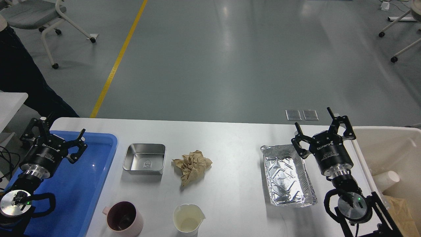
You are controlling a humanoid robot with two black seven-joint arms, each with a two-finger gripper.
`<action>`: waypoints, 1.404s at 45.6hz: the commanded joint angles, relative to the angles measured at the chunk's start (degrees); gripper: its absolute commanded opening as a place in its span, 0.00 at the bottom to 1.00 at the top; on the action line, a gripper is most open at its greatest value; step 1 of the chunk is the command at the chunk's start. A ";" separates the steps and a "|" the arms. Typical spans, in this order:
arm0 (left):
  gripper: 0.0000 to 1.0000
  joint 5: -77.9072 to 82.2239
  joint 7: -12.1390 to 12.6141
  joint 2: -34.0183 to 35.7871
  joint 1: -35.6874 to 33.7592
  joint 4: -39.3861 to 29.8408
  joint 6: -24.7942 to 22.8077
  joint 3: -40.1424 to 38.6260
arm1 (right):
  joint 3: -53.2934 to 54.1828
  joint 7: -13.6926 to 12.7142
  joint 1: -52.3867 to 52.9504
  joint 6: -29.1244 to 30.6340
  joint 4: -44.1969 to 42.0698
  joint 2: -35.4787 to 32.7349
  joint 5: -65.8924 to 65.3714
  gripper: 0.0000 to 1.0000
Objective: Tidy desktop
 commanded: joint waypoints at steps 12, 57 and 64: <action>0.99 5.20 -0.09 6.31 5.85 -11.84 5.15 0.69 | -0.08 0.00 0.19 0.00 0.00 0.00 0.00 1.00; 0.99 35.25 -5.10 43.40 31.25 -34.00 13.68 0.87 | -1.49 0.00 -0.07 -0.09 0.00 -1.75 -0.09 1.00; 0.99 40.89 -7.37 43.23 31.25 -37.50 13.59 -0.09 | -1.49 0.00 -0.16 0.00 0.00 -2.02 -0.09 1.00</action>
